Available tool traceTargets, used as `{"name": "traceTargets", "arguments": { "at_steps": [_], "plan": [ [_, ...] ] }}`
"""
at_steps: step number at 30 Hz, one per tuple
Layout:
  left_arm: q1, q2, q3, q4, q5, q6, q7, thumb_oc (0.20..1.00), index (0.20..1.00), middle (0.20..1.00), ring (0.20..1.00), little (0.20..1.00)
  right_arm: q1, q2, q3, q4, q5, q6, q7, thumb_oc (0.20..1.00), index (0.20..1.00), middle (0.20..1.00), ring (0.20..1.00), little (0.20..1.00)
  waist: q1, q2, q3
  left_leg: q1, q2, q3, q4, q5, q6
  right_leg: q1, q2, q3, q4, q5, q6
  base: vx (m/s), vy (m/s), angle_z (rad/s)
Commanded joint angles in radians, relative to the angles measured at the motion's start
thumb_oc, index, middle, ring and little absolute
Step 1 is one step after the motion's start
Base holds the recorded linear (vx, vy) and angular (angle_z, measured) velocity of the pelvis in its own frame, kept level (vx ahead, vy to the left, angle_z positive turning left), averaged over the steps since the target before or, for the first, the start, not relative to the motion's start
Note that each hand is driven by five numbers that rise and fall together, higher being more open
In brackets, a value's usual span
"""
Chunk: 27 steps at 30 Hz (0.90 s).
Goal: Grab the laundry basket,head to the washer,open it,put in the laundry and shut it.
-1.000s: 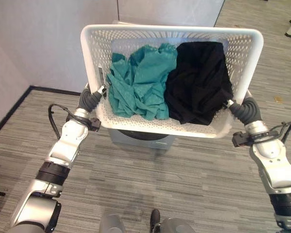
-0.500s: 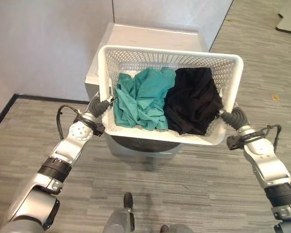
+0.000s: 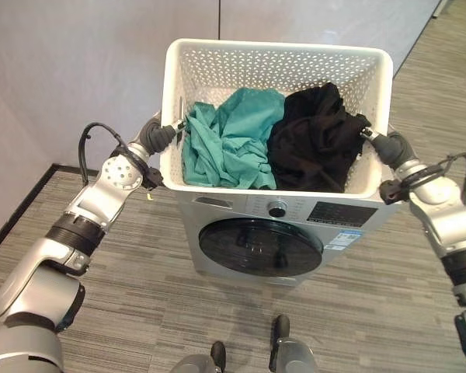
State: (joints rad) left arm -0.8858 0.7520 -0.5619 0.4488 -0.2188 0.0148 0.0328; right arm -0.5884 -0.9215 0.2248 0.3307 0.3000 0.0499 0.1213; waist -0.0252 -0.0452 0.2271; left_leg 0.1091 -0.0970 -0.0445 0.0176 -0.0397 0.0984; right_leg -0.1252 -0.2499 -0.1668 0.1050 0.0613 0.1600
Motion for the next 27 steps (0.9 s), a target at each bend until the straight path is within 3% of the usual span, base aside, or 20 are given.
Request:
{"name": "traceTargets", "arguments": {
  "at_steps": [1, 2, 4, 6, 7, 8, 10, 11, 13, 14, 15, 16, 21, 27],
  "plan": [
    [-0.143, 0.003, 0.085, 0.086, 0.017, -0.055, 0.079, 0.2, 0.2, 0.2, 0.2, 0.2, 0.015, -0.139, -0.058, 0.193, -0.009, 0.047, -0.025, 0.2, 0.2, 0.2, 0.2, 0.2, 0.009, 0.01, -0.075, 0.026, 0.07, 0.024, 0.053, -0.112, -0.087, 0.05, 0.023, 0.005, 0.002, 0.053, 0.017, 0.31, -0.229, 0.59],
    [-0.129, 0.003, 0.088, 0.07, 0.021, -0.049, 0.065, 0.2, 0.2, 0.2, 0.2, 0.2, 0.091, -0.16, -0.115, 0.145, -0.002, 0.051, -0.013, 0.2, 0.2, 0.2, 0.2, 0.2, 0.001, 0.0, -0.1, 0.041, 0.092, 0.02, 0.048, -0.121, -0.104, 0.08, 0.032, -0.036, -0.022, 0.038, 0.015, 0.31, -0.253, 0.44],
    [-0.121, 0.002, 0.084, 0.072, 0.02, -0.052, 0.059, 0.2, 0.2, 0.2, 0.2, 0.2, 0.135, -0.166, -0.14, 0.117, 0.002, 0.048, -0.004, 0.2, 0.2, 0.2, 0.2, 0.2, -0.005, -0.002, -0.112, 0.046, 0.111, 0.015, 0.05, -0.118, -0.118, 0.091, 0.047, -0.056, -0.032, 0.028, 0.011, 0.26, -0.229, 0.35],
    [-0.108, 0.018, 0.08, 0.08, 0.011, -0.052, 0.046, 0.2, 0.2, 0.2, 0.2, 0.2, 0.167, -0.174, -0.157, 0.091, 0.014, 0.044, 0.001, 0.2, 0.2, 0.2, 0.2, 0.2, -0.01, -0.005, -0.128, 0.046, 0.156, 0.02, 0.086, -0.096, -0.156, 0.119, 0.083, -0.089, -0.056, -0.013, -0.009, 0.23, -0.286, 0.21],
    [-0.124, 0.031, 0.063, 0.113, -0.006, -0.054, 0.043, 0.2, 0.2, 0.2, 0.2, 0.2, 0.153, -0.178, -0.128, 0.092, 0.024, 0.04, 0.004, 0.2, 0.2, 0.2, 0.2, 0.2, -0.009, -0.015, -0.126, 0.013, 0.183, 0.033, 0.19, -0.055, -0.18, 0.147, 0.11, -0.103, -0.075, -0.036, -0.034, 0.16, -0.265, 0.09],
    [-0.126, 0.032, 0.062, 0.114, -0.007, -0.054, 0.043, 0.2, 0.2, 0.2, 0.2, 0.2, 0.15, -0.178, -0.126, 0.093, 0.025, 0.039, 0.004, 0.2, 0.2, 0.2, 0.2, 0.2, -0.011, -0.014, -0.125, 0.009, 0.185, 0.032, 0.197, -0.059, -0.181, 0.148, 0.111, -0.104, -0.077, -0.036, -0.035, 0.09, -0.238, 0.08],
    [-0.2, 0.052, 0.012, 0.177, -0.022, -0.054, 0.057, 0.2, 0.2, 0.2, 0.2, 0.2, 0.061, -0.192, -0.042, 0.122, 0.043, 0.033, -0.001, 0.2, 0.2, 0.2, 0.2, 0.2, 0.001, -0.039, -0.09, -0.119, 0.201, 0.026, 0.421, 0.023, -0.185, 0.177, 0.131, -0.09, -0.089, -0.056, -0.075, 0.0, -0.185, -0.11],
    [-0.204, 0.053, 0.011, 0.181, -0.024, -0.055, 0.057, 0.2, 0.2, 0.2, 0.2, 0.2, 0.053, -0.191, -0.036, 0.126, 0.044, 0.032, -0.002, 0.2, 0.2, 0.2, 0.2, 0.2, -0.002, -0.038, -0.089, -0.124, 0.202, 0.024, 0.428, 0.021, -0.185, 0.175, 0.132, -0.091, -0.089, -0.056, -0.075, 0.03, -0.145, -0.22],
    [-0.268, 0.051, -0.026, 0.239, -0.032, -0.051, 0.064, 0.2, 0.2, 0.2, 0.2, 0.2, -0.007, -0.205, 0.012, 0.162, 0.062, 0.036, -0.004, 0.2, 0.2, 0.2, 0.2, 0.2, -0.001, -0.053, -0.081, -0.163, 0.222, 0.056, 0.347, -0.008, -0.171, 0.185, 0.121, -0.088, -0.102, -0.064, -0.07, 0.07, 0.014, -0.16],
    [-0.312, 0.05, -0.06, 0.274, -0.014, -0.049, 0.064, 0.2, 0.2, 0.2, 0.2, 0.2, -0.041, -0.205, 0.057, 0.194, 0.049, 0.031, 0.0, 0.2, 0.2, 0.2, 0.2, 0.2, 0.017, -0.039, -0.082, -0.201, 0.228, 0.058, 0.159, 0.017, -0.169, 0.192, 0.122, -0.092, -0.109, -0.078, -0.062, 0.09, 0.088, -0.01],
    [-0.316, 0.048, -0.066, 0.275, -0.014, -0.053, 0.063, 0.2, 0.2, 0.2, 0.2, 0.2, -0.057, -0.203, 0.074, 0.209, 0.042, 0.03, -0.002, 0.2, 0.2, 0.2, 0.2, 0.2, 0.024, -0.036, -0.077, -0.207, 0.233, 0.059, 0.112, 0.053, -0.178, 0.2, 0.121, -0.089, -0.106, -0.085, -0.063, 0.11, 0.125, 0.13],
    [-0.319, 0.046, -0.066, 0.293, -0.022, -0.051, 0.061, 0.2, 0.2, 0.2, 0.2, 0.2, -0.068, -0.191, 0.083, 0.223, 0.046, 0.034, 0.001, 0.2, 0.2, 0.2, 0.2, 0.2, 0.024, -0.027, -0.082, -0.192, 0.234, 0.059, 0.082, 0.041, -0.176, 0.199, 0.123, -0.083, -0.1, -0.089, -0.06, 0.1, 0.091, -0.04],
    [-0.297, 0.042, -0.052, 0.271, -0.024, -0.055, 0.06, 0.2, 0.2, 0.2, 0.2, 0.2, -0.058, -0.118, 0.106, 0.228, 0.042, 0.04, 0.014, 0.2, 0.2, 0.2, 0.2, 0.2, 0.032, -0.003, -0.105, -0.13, 0.222, 0.079, 0.027, 0.04, -0.173, 0.214, 0.116, -0.067, -0.096, -0.095, -0.056, 0.12, 0.096, -0.25],
    [-0.282, 0.059, -0.071, 0.299, -0.016, -0.044, 0.037, 0.2, 0.2, 0.2, 0.2, 0.2, -0.084, -0.081, 0.172, 0.214, 0.036, 0.056, 0.055, 0.2, 0.2, 0.2, 0.2, 0.2, 0.055, 0.002, -0.118, -0.07, 0.211, 0.104, 0.006, 0.019, -0.159, 0.231, 0.105, -0.058, -0.1, -0.098, -0.045, 0.09, 0.079, -0.22]
  ]
}}
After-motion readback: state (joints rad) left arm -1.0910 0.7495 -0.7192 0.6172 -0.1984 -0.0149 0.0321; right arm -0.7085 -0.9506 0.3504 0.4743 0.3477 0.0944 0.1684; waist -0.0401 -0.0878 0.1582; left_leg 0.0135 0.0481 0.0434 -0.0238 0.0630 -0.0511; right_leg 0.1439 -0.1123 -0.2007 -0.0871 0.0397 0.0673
